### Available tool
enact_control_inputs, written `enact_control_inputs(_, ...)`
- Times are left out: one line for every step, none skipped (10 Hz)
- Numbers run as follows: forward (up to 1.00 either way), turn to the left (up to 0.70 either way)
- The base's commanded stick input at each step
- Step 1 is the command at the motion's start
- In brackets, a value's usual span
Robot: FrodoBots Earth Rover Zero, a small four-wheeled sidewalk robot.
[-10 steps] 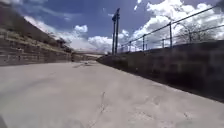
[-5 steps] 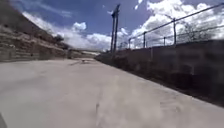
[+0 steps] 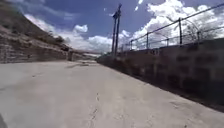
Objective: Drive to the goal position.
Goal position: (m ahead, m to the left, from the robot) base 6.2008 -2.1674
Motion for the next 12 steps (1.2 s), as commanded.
enact_control_inputs(1.0, 0.0)
enact_control_inputs(1.0, 0.0)
enact_control_inputs(1.0, 0.0)
enact_control_inputs(1.0, 0.0)
enact_control_inputs(1.0, 0.0)
enact_control_inputs(1.0, 0.0)
enact_control_inputs(1.0, 0.0)
enact_control_inputs(1.0, 0.0)
enact_control_inputs(1.0, 0.0)
enact_control_inputs(1.0, 0.0)
enact_control_inputs(1.0, 0.0)
enact_control_inputs(1.0, 0.0)
